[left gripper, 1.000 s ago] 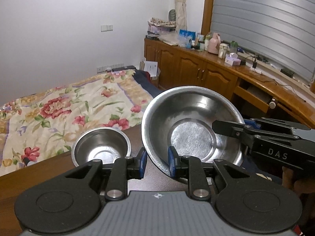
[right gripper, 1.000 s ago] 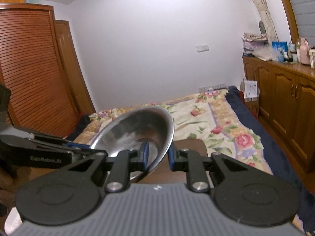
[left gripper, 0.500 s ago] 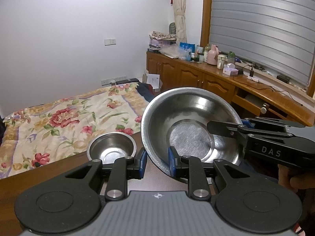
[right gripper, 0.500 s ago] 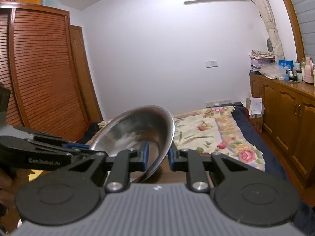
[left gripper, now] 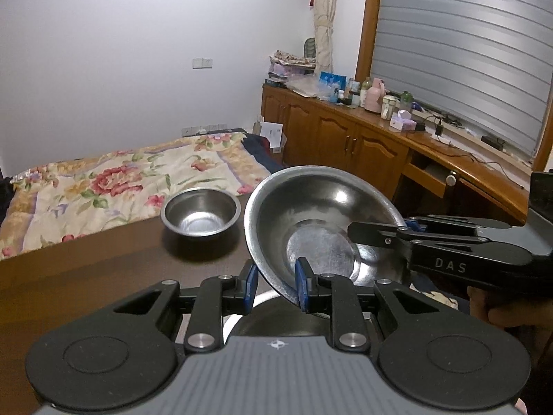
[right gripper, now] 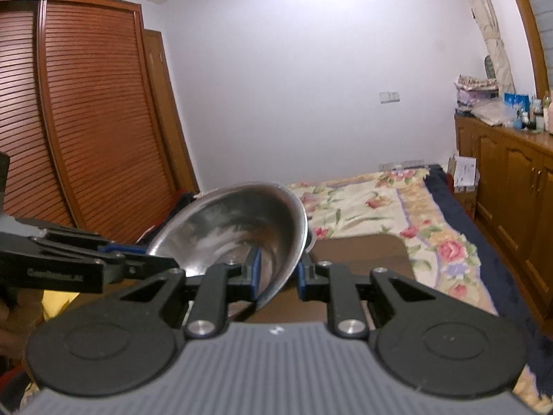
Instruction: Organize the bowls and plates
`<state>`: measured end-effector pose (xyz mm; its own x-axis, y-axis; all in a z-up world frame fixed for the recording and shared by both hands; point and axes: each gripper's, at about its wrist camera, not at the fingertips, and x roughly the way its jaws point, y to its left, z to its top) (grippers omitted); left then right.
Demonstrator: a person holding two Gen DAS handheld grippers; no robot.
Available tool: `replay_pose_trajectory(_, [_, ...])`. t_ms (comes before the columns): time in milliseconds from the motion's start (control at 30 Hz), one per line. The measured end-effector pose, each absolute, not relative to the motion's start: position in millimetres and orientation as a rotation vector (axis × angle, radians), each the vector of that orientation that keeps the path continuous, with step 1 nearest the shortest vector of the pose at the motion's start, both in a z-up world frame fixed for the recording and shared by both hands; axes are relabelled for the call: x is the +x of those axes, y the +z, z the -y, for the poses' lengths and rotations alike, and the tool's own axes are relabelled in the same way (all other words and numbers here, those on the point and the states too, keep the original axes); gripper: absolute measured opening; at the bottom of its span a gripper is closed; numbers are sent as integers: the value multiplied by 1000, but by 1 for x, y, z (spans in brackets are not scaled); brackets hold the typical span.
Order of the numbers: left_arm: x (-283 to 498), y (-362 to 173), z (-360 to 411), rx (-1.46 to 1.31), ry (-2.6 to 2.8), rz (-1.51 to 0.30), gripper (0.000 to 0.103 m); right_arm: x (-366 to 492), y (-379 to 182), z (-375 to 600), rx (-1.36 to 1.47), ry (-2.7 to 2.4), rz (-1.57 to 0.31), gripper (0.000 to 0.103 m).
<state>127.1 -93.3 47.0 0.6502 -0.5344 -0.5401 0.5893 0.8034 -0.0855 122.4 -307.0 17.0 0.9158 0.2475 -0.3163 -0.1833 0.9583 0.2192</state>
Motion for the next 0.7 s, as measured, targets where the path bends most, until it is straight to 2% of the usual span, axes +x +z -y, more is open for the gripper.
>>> replay_pose_trajectory(700, [94, 0, 77, 107, -624, -615, 26, 92, -26, 289, 265, 273, -438, 21])
